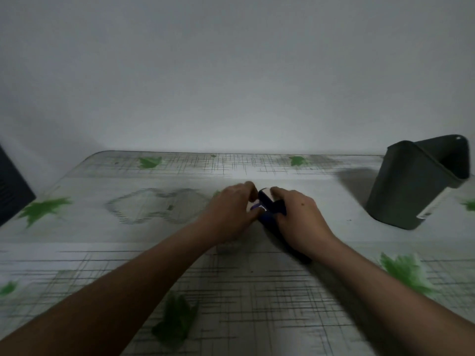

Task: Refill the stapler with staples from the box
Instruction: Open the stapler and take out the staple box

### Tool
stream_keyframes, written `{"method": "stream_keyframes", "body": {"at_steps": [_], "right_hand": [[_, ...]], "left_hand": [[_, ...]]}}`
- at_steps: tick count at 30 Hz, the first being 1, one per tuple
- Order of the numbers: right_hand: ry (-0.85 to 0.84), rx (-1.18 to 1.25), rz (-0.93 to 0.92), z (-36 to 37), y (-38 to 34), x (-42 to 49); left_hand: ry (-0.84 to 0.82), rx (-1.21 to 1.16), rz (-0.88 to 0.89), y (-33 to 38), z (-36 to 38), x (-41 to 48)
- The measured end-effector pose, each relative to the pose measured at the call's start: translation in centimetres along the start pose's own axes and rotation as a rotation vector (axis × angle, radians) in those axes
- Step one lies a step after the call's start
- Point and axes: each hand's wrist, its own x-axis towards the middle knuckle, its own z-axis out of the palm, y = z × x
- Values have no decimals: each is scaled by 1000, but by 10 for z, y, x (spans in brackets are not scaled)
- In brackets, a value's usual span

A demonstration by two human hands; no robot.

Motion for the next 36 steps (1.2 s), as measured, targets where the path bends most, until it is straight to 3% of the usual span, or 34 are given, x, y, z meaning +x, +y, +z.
{"method": "stream_keyframes", "body": {"at_steps": [5,11,20,24,30,36], "right_hand": [[6,54,-84,6,-7,29],[-148,149,-187,20,-18,62],[-191,170,-361,58,-39,77],[-142,165,-363,68,-42,78],[40,-68,-302,87,-51,76],[128,-150,-403,90,-45,76]], "left_hand": [[144,-116,-37,-27,-13,-2],[133,-262,-178,-61,-23,-6],[142,-203,-216,-95,-29,-25],[164,-259,-254,-100,-28,-30],[158,-234,-255,-99,-26,-33],[112,-205,-265,-96,-27,-33]]}}
